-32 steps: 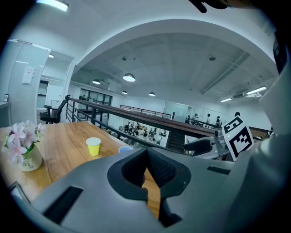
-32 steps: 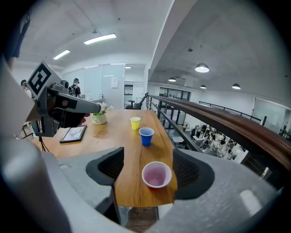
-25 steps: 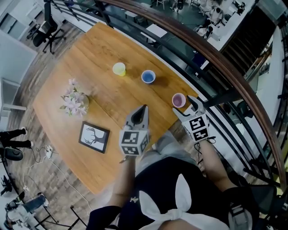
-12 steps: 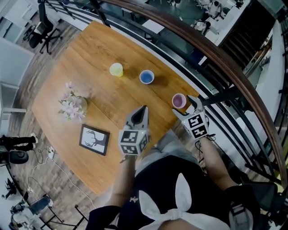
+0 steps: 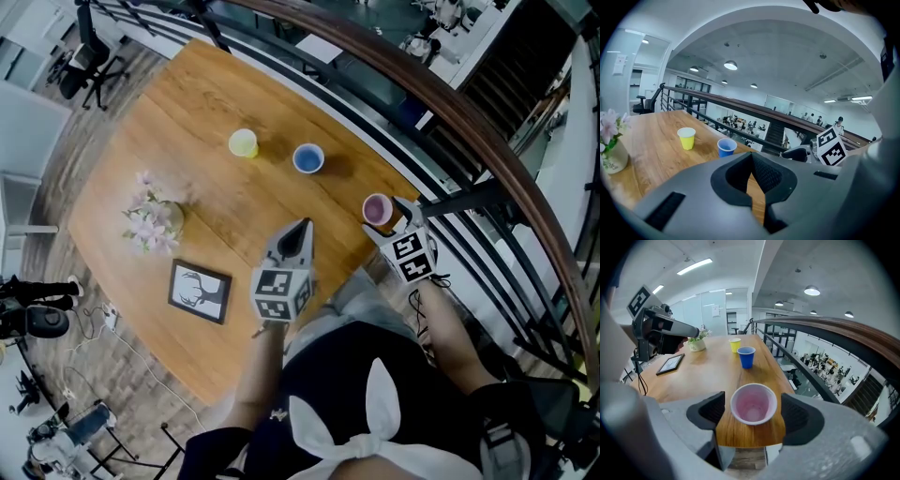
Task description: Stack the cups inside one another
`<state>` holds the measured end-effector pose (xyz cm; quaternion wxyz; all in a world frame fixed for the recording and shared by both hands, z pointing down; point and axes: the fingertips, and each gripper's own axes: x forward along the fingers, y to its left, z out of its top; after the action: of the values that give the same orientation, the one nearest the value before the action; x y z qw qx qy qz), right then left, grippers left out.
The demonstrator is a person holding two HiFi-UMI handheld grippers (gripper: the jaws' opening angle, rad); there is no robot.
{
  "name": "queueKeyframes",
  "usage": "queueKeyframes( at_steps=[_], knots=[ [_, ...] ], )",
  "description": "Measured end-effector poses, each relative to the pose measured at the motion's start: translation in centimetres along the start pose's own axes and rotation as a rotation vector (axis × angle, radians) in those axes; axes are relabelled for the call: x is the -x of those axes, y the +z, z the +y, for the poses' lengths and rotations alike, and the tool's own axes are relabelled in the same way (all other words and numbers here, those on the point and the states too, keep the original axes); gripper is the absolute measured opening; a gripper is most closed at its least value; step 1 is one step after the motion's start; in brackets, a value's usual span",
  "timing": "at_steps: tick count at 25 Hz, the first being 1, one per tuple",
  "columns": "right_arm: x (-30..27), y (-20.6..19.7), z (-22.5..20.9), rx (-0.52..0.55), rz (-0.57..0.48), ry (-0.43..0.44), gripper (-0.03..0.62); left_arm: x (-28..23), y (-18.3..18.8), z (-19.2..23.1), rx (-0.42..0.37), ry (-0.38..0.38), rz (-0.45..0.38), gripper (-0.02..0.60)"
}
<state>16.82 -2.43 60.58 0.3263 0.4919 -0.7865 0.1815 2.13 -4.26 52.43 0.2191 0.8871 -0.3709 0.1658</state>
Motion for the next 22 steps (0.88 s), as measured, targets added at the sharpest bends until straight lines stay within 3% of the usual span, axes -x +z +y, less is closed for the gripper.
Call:
queueKeyframes(
  at_steps=[22],
  knots=[
    [-1.2, -1.0, -0.2, 0.015, 0.050, 0.037, 0.336, -1.3, -0.4, 0.4, 0.006, -0.007, 0.025, 0.009]
  ],
)
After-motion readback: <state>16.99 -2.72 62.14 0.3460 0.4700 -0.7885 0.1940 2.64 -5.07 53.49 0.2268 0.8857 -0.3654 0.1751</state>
